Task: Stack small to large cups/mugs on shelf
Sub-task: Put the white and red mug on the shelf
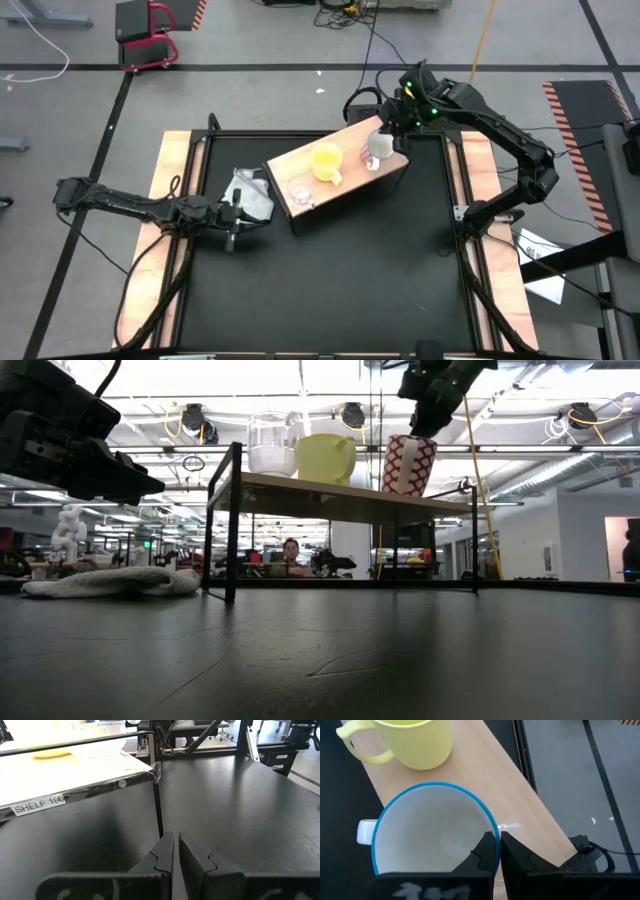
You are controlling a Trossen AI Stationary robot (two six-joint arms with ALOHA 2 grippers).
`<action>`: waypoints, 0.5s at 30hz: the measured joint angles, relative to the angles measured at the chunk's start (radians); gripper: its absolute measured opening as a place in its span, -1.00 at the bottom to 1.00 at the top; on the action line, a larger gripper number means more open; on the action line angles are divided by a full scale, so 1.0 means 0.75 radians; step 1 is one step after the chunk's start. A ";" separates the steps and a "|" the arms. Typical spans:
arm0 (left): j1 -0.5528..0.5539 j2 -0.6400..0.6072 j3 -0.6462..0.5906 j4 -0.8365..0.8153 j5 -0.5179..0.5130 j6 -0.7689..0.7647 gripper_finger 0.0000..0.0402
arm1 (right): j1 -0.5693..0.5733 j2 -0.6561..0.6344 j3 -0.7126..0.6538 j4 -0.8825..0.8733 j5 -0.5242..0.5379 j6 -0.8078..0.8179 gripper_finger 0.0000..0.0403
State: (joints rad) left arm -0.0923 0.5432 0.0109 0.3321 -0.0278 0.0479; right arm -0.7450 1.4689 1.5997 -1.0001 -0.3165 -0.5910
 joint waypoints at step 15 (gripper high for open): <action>0.000 0.000 0.000 0.001 0.000 0.012 -0.85 | -0.029 0.016 0.155 -0.211 0.010 0.039 -0.99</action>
State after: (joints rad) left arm -0.0921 0.5434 0.0109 0.3325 -0.0277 0.0565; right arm -0.7670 1.4806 1.7158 -1.1581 -0.3089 -0.5613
